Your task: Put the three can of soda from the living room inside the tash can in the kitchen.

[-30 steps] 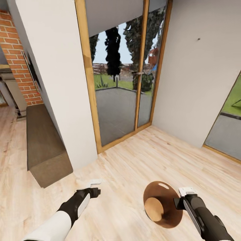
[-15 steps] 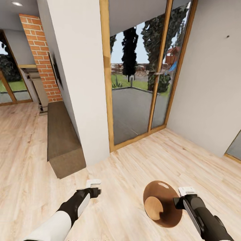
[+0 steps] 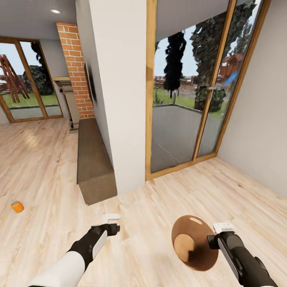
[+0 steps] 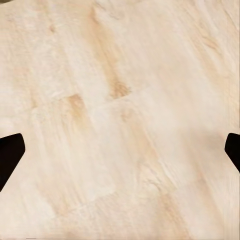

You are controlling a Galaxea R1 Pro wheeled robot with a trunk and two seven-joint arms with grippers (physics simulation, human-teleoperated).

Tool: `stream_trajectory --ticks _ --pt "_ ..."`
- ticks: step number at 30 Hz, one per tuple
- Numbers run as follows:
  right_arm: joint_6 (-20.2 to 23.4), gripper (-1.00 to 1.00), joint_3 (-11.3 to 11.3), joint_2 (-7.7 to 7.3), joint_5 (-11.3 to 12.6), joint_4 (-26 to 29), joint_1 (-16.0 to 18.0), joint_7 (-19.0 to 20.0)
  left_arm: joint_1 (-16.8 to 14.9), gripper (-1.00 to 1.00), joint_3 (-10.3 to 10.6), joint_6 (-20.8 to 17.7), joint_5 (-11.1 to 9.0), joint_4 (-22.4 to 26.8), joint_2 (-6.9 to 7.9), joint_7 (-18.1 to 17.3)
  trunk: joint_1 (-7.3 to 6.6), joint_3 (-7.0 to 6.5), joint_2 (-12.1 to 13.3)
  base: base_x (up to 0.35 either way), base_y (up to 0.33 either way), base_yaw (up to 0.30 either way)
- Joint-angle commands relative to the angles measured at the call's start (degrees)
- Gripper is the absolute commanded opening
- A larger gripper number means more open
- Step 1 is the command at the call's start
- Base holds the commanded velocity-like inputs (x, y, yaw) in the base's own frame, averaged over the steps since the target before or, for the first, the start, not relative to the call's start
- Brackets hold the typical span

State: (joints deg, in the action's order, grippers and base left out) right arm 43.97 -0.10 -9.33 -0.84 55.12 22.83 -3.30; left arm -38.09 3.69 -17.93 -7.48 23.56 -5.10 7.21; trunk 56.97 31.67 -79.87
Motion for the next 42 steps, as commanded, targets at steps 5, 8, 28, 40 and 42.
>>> stream_trajectory --ticks 5,8,28,40,42 --pt "-0.02 -1.0 0.02 0.01 0.31 0.0 0.02 -0.07 0.0 1.0 0.0 0.0 0.01 0.0 0.0 0.0 0.0 -0.01 0.0 0.0 0.0 0.287" --pt "-0.02 -1.0 0.02 0.01 0.31 -0.01 0.02 -0.11 0.01 1.0 0.02 0.0 0.01 0.0 0.0 0.0 0.0 -0.01 0.0 0.0 0.0 0.287" --pt "-0.11 -1.0 0.02 0.01 0.31 -0.34 0.02 -0.13 0.01 1.0 0.09 0.0 0.09 0.0 0.0 0.0 0.0 -0.01 0.0 0.0 0.0 0.287" --pt "-1.53 -1.0 0.02 0.01 0.31 -1.02 0.02 -0.38 0.01 1.0 0.09 0.0 0.09 0.0 0.0 0.0 0.0 -0.01 0.0 0.0 0.0 0.287" --pt "-1.63 -1.0 0.02 0.01 0.31 -1.09 0.02 -0.44 0.02 1.0 0.09 0.0 0.09 0.0 0.0 0.0 0.0 -0.01 0.0 0.0 0.0 0.287"
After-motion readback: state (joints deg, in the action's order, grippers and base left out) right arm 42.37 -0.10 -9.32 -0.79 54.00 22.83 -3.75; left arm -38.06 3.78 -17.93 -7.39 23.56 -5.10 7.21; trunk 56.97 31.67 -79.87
